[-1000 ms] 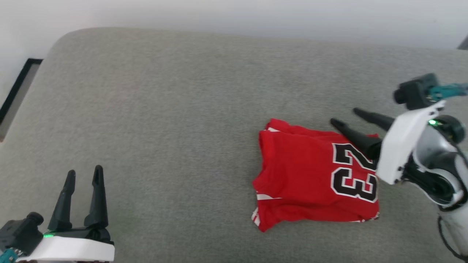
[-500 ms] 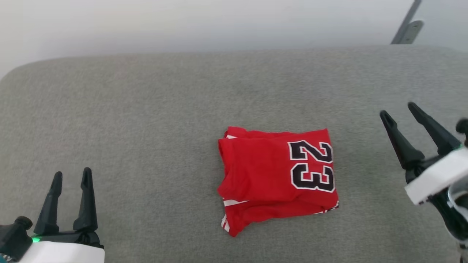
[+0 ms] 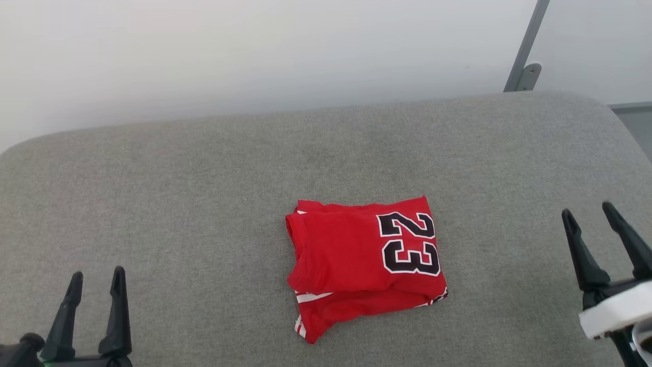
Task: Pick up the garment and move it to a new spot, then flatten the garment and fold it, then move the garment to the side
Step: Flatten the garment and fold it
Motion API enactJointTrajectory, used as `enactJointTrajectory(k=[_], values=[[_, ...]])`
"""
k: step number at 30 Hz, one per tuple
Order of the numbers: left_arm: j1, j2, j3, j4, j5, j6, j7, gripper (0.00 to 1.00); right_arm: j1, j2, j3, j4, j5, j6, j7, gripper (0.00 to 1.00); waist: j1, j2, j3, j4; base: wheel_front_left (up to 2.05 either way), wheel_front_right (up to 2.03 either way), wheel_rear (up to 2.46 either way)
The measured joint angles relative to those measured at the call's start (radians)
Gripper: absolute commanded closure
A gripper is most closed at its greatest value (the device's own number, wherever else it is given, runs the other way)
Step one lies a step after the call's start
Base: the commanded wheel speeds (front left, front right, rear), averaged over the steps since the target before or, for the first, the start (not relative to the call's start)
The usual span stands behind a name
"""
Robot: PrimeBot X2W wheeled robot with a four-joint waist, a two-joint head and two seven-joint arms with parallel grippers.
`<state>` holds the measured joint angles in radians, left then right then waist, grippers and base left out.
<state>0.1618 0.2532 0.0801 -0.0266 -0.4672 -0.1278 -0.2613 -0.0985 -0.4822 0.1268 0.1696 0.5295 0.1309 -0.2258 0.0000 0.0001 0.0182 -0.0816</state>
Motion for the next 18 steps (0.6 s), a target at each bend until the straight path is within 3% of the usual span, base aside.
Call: enactJointTrajectory(k=[8,18], values=[[0.044,0.004,0.015,0.026,-0.010,0.000,0.000,0.00,0.065,0.039,-0.052,0.051,-0.041,0.000,-0.031,0.00,0.0000,0.0000,-0.030,0.009,0.00,0.00,0.00],[0.075,-0.006,0.050,0.070,-0.019,0.000,0.000,0.00,0.135,0.092,-0.094,-0.006,-0.073,0.000,-0.035,0.00,0.0000,0.0000,-0.056,0.034,0.00,0.00,0.00]])
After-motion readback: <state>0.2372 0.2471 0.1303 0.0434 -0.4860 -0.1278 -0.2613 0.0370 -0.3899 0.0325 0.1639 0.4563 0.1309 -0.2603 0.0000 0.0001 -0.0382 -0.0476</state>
